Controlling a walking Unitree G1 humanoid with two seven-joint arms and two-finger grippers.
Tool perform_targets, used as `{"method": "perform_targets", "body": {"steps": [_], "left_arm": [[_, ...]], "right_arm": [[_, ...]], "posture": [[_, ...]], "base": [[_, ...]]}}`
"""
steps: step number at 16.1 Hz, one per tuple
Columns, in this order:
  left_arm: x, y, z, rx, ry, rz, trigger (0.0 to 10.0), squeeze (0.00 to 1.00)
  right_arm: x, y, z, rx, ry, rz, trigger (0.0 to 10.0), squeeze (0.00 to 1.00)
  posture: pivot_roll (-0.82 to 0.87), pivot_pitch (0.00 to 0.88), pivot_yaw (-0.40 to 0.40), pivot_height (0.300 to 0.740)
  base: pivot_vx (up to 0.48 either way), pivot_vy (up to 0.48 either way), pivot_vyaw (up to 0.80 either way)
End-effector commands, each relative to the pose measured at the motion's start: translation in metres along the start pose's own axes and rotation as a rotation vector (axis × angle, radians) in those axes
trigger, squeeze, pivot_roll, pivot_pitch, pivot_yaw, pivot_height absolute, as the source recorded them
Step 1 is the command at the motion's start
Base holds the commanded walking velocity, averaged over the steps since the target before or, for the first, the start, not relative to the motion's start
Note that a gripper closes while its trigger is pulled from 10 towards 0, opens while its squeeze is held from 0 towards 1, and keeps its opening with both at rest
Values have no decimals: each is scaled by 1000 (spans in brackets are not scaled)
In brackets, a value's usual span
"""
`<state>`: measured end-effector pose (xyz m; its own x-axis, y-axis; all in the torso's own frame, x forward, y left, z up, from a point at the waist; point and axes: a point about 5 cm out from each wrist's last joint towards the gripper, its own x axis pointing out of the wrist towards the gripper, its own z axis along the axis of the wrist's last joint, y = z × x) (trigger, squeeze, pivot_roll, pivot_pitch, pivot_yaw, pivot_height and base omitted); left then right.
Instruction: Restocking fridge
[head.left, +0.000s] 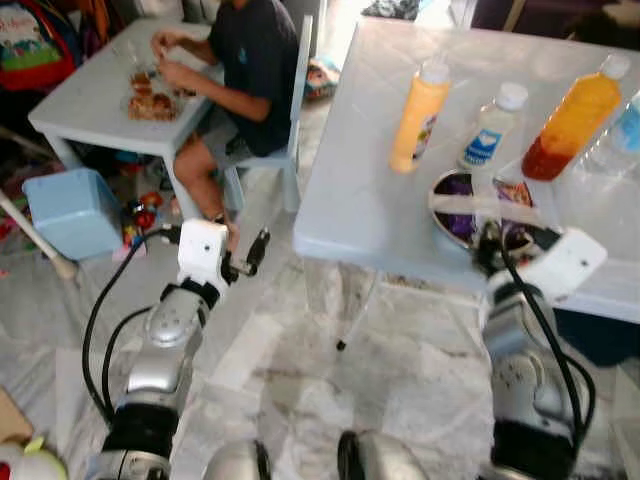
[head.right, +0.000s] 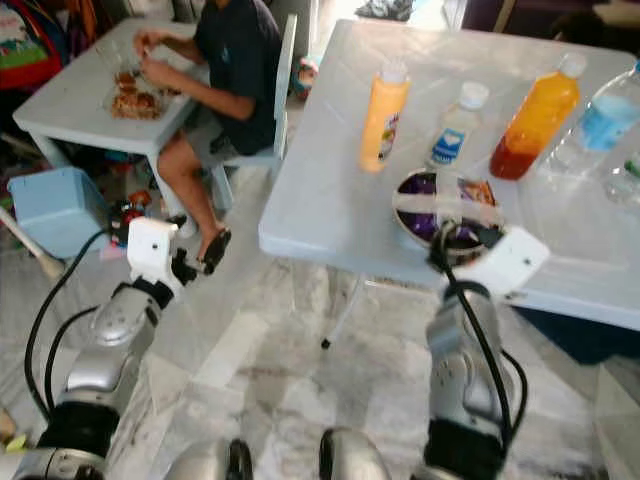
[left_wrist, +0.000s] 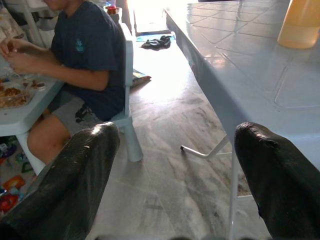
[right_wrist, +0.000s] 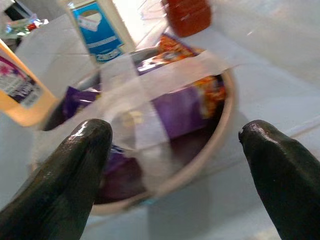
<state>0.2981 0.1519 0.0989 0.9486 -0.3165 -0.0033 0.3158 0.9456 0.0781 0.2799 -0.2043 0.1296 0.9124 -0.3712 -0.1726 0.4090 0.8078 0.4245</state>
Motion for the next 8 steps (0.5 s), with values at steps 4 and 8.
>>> {"method": "perform_targets", "body": {"steps": [4,8], "left_arm": [[-2,2,0,20,12,2,10000,0],[-1,2,2,21,8,-1,10000,0]], "right_arm": [[5,2,-6,85,61,-19,10000,0],[3,1,-12,135,84,-47,3725,0]], "posture": [[-90,122,-4,740],[-93,119,0,740]], "base": [[0,0,0],[0,0,0]]}}
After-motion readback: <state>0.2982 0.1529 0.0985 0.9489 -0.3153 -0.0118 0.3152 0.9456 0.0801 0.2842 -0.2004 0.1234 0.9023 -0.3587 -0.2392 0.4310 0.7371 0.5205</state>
